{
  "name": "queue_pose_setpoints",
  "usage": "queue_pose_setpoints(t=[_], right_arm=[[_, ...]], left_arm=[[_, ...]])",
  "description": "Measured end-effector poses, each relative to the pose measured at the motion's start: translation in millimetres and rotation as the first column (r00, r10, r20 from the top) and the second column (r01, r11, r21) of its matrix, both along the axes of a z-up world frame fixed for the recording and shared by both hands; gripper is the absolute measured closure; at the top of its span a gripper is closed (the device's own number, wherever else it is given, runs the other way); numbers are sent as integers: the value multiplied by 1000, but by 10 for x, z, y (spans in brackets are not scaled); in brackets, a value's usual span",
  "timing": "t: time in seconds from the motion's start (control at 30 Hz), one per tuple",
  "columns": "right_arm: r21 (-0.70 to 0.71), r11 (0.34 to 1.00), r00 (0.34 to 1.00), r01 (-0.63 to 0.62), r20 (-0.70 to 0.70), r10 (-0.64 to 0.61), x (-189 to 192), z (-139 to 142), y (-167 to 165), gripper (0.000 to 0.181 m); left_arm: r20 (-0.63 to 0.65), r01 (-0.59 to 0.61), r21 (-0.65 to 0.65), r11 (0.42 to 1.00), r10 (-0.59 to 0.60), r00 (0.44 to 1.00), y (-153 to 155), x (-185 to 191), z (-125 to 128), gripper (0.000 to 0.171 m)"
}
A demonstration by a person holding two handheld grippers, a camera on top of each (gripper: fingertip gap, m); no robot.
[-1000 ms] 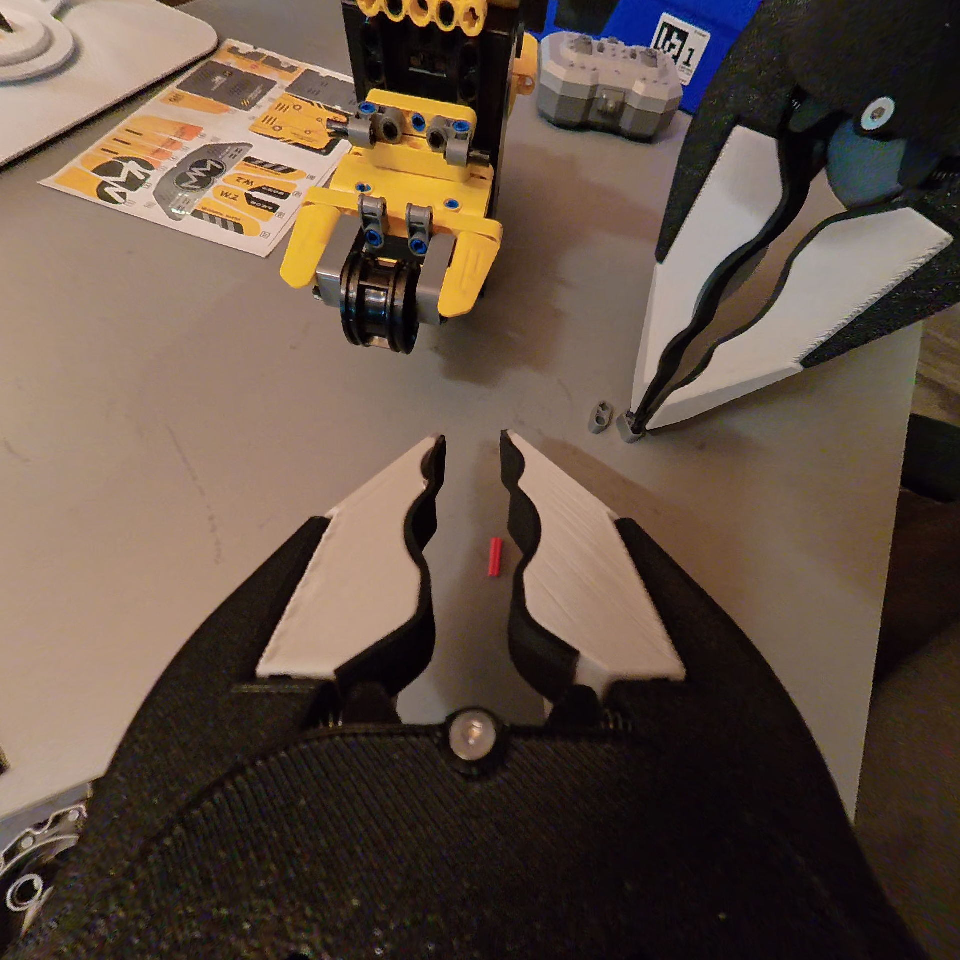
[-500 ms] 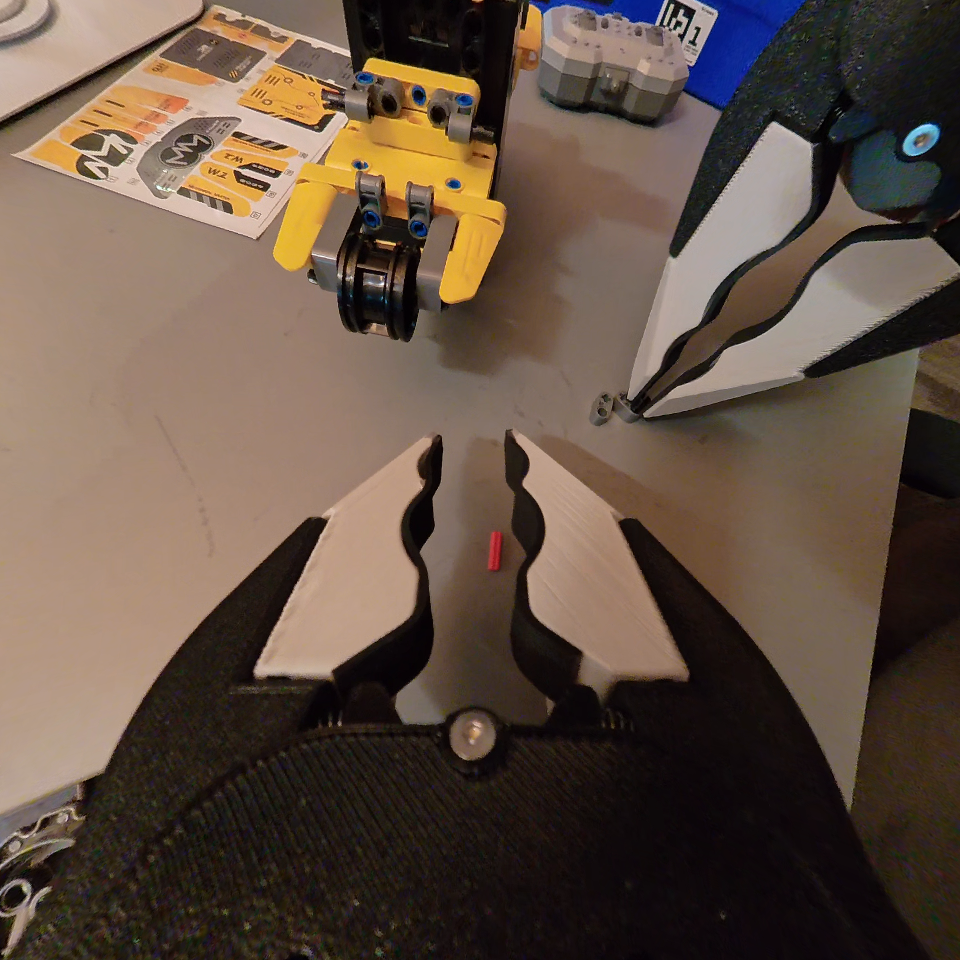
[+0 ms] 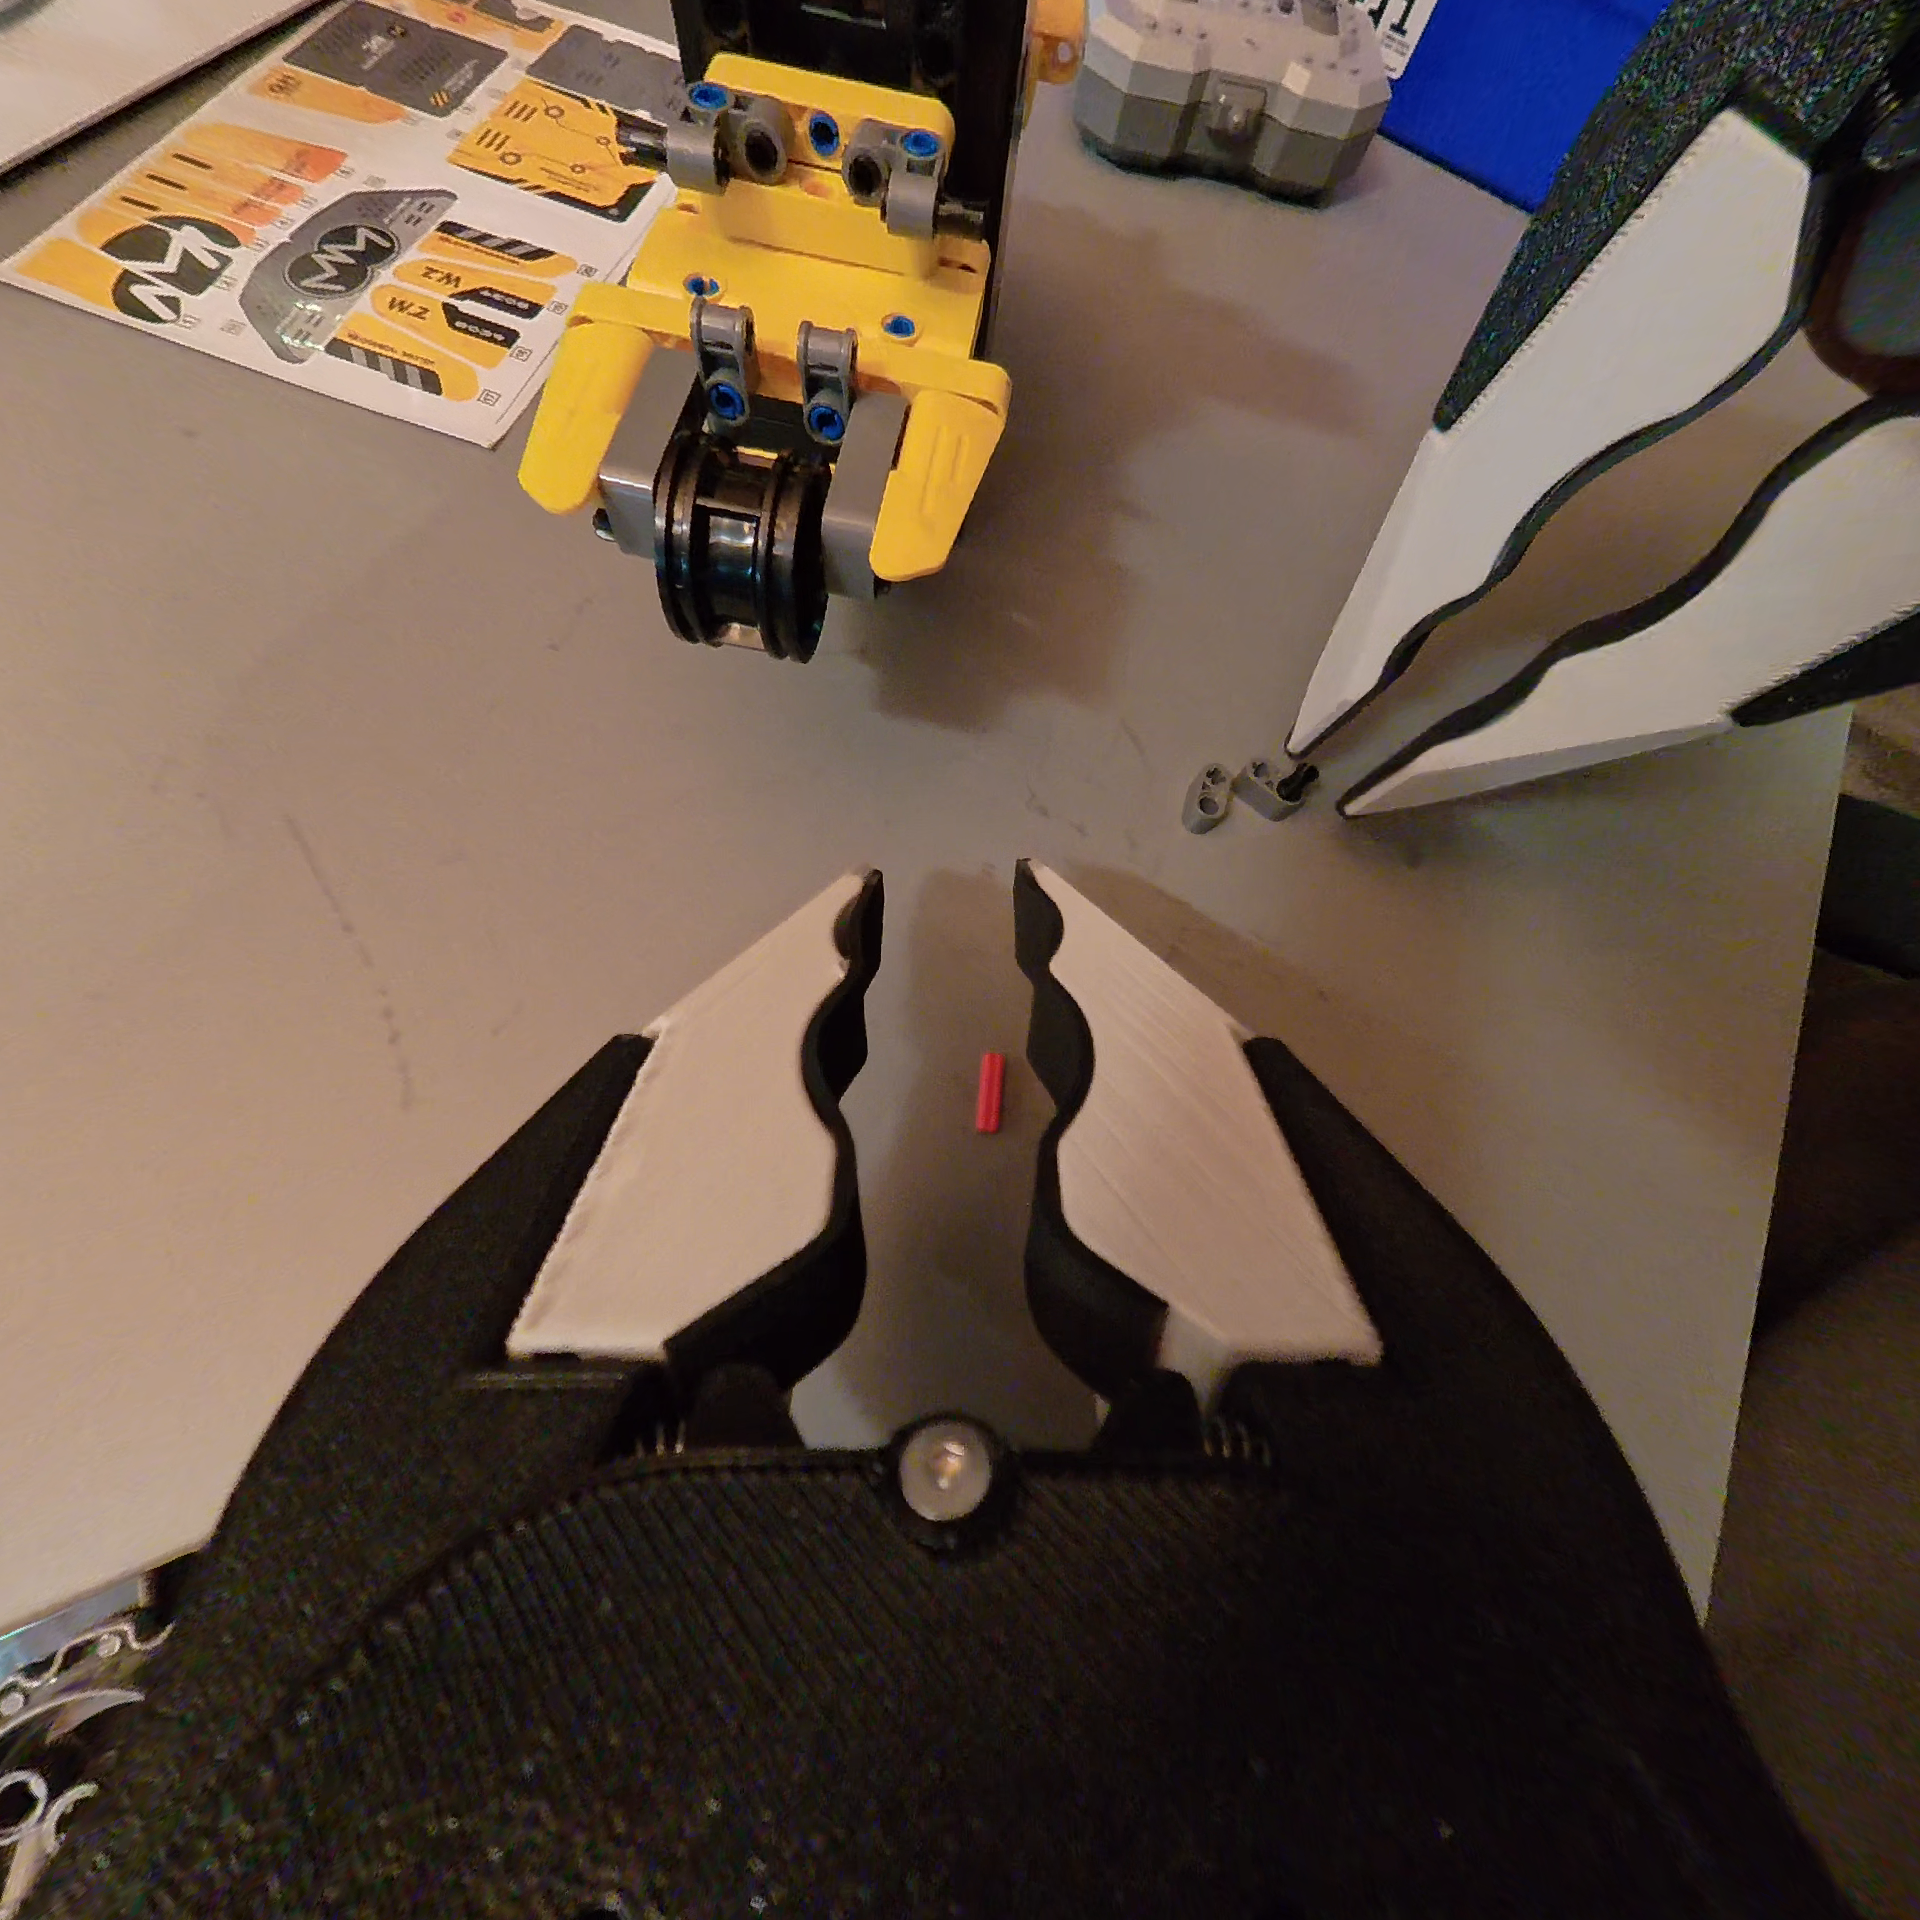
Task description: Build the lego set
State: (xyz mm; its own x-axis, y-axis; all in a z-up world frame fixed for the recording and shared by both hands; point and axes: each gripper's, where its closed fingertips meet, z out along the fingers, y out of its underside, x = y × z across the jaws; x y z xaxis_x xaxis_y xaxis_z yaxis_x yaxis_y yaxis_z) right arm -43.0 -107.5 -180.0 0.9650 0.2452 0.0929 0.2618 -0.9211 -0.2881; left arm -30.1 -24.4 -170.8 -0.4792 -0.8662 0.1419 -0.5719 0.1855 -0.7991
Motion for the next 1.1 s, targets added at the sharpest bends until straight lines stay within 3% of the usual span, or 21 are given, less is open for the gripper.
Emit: queue_pose_setpoints(t=[0.97,1.1], right_arm=[[18,1000,999,16,-30,-15,25,-47,20,178],[22,1000,1000,-2,27,2,28,-47,23,178]], left_arm=[[-18,0,14,1000,1,1000,9,-5,-48,147],[-17,-1,21,1000,1,1000,10,-6,-51,147]])
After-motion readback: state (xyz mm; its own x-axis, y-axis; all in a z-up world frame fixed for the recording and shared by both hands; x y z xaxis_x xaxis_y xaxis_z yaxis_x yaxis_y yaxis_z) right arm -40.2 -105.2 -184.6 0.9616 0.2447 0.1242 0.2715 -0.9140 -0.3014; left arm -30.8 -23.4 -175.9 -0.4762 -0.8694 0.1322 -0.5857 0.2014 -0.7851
